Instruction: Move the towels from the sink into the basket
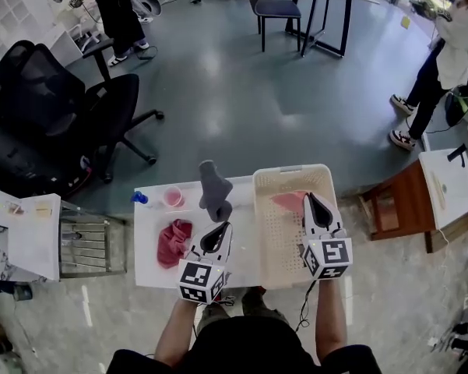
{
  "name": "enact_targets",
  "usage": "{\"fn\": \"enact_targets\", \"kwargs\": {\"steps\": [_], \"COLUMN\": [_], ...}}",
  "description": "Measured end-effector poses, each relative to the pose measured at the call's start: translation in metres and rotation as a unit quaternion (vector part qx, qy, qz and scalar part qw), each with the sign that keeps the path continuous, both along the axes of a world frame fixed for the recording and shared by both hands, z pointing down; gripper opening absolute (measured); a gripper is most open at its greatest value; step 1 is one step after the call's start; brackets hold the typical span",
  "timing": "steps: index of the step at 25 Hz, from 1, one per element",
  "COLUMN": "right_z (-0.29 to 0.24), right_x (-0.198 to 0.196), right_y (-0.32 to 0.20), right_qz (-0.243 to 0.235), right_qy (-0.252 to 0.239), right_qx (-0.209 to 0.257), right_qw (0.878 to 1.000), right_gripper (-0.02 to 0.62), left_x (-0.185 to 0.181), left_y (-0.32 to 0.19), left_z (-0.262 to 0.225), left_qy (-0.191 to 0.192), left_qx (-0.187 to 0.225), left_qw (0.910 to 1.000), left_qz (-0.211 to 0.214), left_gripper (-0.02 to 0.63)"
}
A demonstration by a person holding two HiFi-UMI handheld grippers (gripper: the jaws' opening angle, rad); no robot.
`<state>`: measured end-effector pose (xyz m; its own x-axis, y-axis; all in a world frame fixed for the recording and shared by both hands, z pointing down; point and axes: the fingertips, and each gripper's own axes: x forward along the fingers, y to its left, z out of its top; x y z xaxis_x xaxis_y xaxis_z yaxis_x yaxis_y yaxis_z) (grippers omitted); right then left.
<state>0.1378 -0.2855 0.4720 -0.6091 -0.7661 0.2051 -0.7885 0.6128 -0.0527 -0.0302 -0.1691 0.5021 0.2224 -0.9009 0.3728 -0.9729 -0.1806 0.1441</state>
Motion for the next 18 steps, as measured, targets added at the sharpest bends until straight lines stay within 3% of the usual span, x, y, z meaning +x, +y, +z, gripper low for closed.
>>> {"fn": "enact_targets", "kwargs": {"steps": [7,18], "right_z": [0.034,0.080], "right_x": [-0.005,0.007], "right_y": [-0.021,0.003], "right_qz": [-0.007,0.012], "right_qy": [0.006,0.020], "right_qx": [-0.034,-0.090], "right_qw": [0.999,0.996], "right_gripper": [0.034,0.035], "left_x": [-0.004,0.004], "left_y": [-0.011,-0.016], "left_z": [0.014,0.037], "left_qy": [-0.002,0.003], "left_qx": [-0.018,-0.040], "left_qw": [0.9998,0.9990], "left_qz": [-0.011,0.018], "left_gripper": [0.012,0.012]}}
